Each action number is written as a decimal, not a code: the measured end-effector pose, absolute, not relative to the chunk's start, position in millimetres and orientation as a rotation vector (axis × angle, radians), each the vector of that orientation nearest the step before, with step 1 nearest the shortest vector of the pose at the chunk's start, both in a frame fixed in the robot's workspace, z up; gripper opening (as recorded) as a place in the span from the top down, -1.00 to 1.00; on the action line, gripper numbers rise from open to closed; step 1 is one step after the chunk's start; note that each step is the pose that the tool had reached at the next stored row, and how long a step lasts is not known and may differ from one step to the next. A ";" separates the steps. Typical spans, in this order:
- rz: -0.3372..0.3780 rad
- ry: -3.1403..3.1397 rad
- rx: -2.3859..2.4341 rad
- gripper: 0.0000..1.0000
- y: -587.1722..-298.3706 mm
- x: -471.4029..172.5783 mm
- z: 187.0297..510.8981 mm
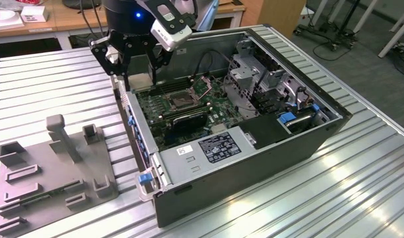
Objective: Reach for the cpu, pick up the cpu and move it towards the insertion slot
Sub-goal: 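Pick up the cpu and move it towards the insertion slot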
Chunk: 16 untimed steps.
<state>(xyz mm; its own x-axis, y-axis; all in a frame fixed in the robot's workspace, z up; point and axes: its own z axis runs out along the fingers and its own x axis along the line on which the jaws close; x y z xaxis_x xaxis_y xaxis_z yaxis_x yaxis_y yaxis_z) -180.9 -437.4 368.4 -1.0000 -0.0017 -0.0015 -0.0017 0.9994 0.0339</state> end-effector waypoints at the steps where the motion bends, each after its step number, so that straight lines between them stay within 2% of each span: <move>1: 0.053 3.140 -0.003 -0.09 -437.4 -180.3 368.4; 16: 0.053 3.140 -0.003 -0.09 -437.4 -171.3 368.1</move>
